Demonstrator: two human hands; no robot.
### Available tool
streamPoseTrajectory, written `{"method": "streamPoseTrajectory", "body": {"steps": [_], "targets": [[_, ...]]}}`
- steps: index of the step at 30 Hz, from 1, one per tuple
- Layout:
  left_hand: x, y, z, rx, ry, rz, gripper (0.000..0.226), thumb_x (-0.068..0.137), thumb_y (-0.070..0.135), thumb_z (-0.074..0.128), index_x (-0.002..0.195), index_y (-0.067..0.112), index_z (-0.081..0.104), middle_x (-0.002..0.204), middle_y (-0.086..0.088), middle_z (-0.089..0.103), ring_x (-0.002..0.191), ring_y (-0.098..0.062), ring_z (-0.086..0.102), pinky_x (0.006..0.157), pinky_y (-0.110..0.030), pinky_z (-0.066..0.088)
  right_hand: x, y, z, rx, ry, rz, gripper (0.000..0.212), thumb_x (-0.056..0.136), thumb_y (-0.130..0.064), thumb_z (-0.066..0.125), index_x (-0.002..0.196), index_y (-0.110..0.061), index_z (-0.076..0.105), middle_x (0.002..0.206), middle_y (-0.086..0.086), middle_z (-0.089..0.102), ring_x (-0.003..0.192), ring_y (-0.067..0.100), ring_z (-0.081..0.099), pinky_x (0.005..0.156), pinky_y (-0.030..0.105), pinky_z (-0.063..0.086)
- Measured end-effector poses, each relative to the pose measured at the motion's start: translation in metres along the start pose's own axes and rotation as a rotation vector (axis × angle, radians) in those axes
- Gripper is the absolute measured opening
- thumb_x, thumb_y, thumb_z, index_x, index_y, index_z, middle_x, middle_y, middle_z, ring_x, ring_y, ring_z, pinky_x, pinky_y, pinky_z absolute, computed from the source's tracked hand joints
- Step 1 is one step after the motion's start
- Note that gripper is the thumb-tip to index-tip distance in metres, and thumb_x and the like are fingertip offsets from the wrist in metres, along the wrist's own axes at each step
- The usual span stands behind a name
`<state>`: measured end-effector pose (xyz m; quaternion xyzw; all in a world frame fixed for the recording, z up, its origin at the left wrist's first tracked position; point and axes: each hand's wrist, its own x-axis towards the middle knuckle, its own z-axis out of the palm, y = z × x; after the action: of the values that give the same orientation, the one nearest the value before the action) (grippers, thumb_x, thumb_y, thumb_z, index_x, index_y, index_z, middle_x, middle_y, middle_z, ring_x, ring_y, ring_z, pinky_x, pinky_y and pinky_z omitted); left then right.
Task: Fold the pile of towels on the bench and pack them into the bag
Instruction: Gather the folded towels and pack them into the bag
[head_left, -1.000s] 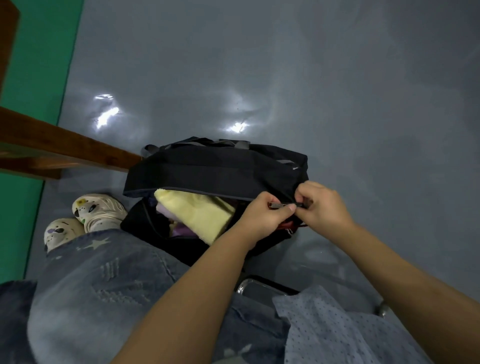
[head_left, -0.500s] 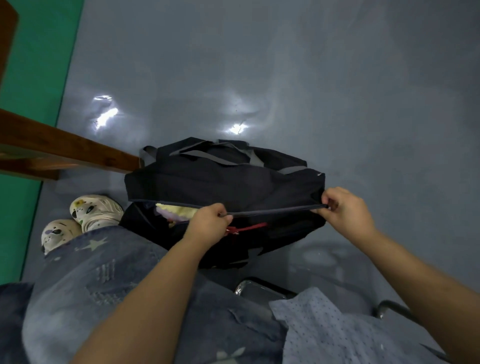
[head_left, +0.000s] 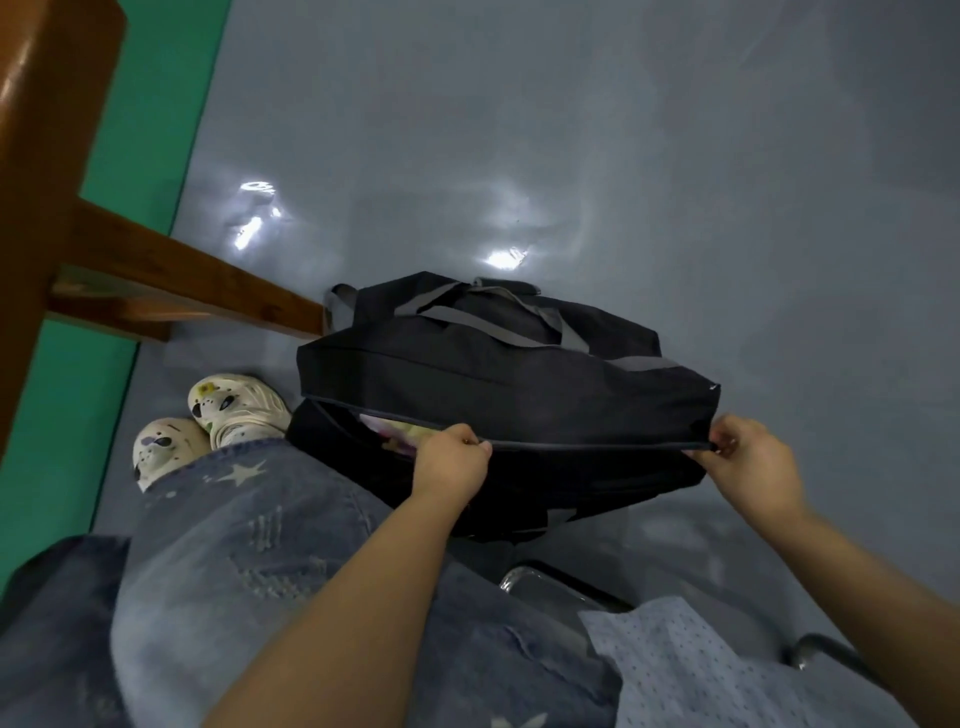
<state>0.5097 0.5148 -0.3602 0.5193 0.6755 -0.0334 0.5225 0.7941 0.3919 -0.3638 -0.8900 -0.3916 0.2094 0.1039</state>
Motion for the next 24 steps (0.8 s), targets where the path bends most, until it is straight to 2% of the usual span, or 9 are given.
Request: {"method": "streamPoseTrajectory", "body": {"steps": [3, 5, 8, 9, 11, 13, 16, 20, 24], "targets": [[0.003, 0.000, -0.003, -0.146, -0.074, 0.016, 0.028, 0.093, 0.018, 0.059, 0.068, 0.011, 0.046, 0.067, -0.006, 0.049, 0.064, -0.018, 0.046, 0.057, -0.029, 0.034, -0.006, -0.008, 0.001, -0.022, 0.022, -0.029, 0.016, 0.076, 0.000, 0.071, 0.083, -0.004, 0.057, 0.085, 0.013, 0.055, 0.076, 0.032, 0.053, 0.067, 0.034, 0.040], [0.004, -0.001, -0.006, -0.236, -0.153, 0.020, 0.035, 0.093, 0.013, 0.059, 0.065, 0.013, 0.039, 0.065, -0.004, 0.043, 0.062, -0.016, 0.041, 0.058, -0.029, 0.031, -0.015, -0.021, 0.002, -0.121, 0.105, -0.238, 0.022, 0.073, 0.006, 0.067, 0.093, -0.001, 0.060, 0.093, 0.017, 0.057, 0.087, 0.038, 0.055, 0.075, 0.044, 0.045], [0.009, -0.005, -0.009, -0.275, -0.240, 0.029, 0.037, 0.092, 0.011, 0.060, 0.063, 0.014, 0.037, 0.062, -0.003, 0.040, 0.062, -0.016, 0.038, 0.058, -0.030, 0.029, -0.036, -0.071, 0.010, -0.125, 0.161, -0.588, 0.030, 0.069, -0.010, 0.064, 0.099, -0.011, 0.061, 0.104, 0.010, 0.061, 0.098, 0.030, 0.056, 0.084, 0.044, 0.045], [0.009, -0.006, -0.009, -0.266, -0.256, 0.044, 0.037, 0.092, 0.011, 0.061, 0.064, 0.014, 0.037, 0.061, -0.003, 0.040, 0.061, -0.016, 0.039, 0.057, -0.030, 0.029, -0.040, -0.092, 0.016, -0.124, 0.107, -0.689, 0.034, 0.068, -0.017, 0.066, 0.101, -0.015, 0.061, 0.106, 0.007, 0.061, 0.101, 0.027, 0.056, 0.084, 0.041, 0.044], [0.009, -0.005, -0.010, -0.222, -0.247, 0.095, 0.035, 0.093, 0.013, 0.060, 0.065, 0.014, 0.039, 0.060, -0.003, 0.043, 0.059, -0.015, 0.041, 0.054, -0.028, 0.032, -0.035, -0.135, 0.035, -0.221, -0.180, -0.793, 0.047, 0.071, -0.027, 0.073, 0.114, -0.016, 0.057, 0.114, 0.004, 0.058, 0.106, 0.025, 0.055, 0.085, 0.038, 0.043], [0.007, -0.003, -0.014, -0.117, -0.194, 0.158, 0.034, 0.094, 0.017, 0.058, 0.066, 0.015, 0.039, 0.063, -0.002, 0.046, 0.063, -0.016, 0.045, 0.057, -0.027, 0.036, -0.019, -0.170, 0.051, -0.436, -0.472, -0.731, 0.051, 0.080, -0.030, 0.071, 0.123, -0.015, 0.049, 0.122, 0.003, 0.049, 0.115, 0.023, 0.048, 0.088, 0.036, 0.040], [0.004, -0.002, -0.022, 0.054, -0.079, 0.239, 0.036, 0.097, 0.020, 0.054, 0.065, 0.018, 0.037, 0.069, -0.004, 0.050, 0.072, -0.021, 0.050, 0.064, -0.031, 0.039, 0.000, -0.195, 0.063, -0.583, -0.564, -0.744, 0.034, 0.090, -0.021, 0.058, 0.121, -0.011, 0.048, 0.123, 0.007, 0.050, 0.114, 0.025, 0.048, 0.083, 0.033, 0.041], [0.012, 0.001, -0.039, 0.055, 0.036, 0.197, 0.023, 0.094, 0.022, 0.057, 0.074, 0.013, 0.051, 0.078, -0.008, 0.058, 0.078, -0.025, 0.056, 0.070, -0.032, 0.046, -0.001, -0.188, 0.050, -0.473, -0.542, -0.797, 0.011, 0.091, -0.026, 0.056, 0.097, -0.018, 0.051, 0.103, 0.000, 0.053, 0.099, 0.022, 0.054, 0.068, 0.028, 0.033], [0.022, -0.006, -0.065, 0.012, 0.125, 0.084, 0.020, 0.094, 0.020, 0.059, 0.076, 0.011, 0.055, 0.067, -0.001, 0.054, 0.070, -0.019, 0.054, 0.060, -0.026, 0.038, -0.012, -0.159, 0.030, -0.341, -0.358, -0.842, 0.036, 0.078, -0.026, 0.073, 0.072, -0.021, 0.038, 0.075, -0.011, 0.041, 0.066, 0.013, 0.044, 0.052, 0.026, 0.028]]}}
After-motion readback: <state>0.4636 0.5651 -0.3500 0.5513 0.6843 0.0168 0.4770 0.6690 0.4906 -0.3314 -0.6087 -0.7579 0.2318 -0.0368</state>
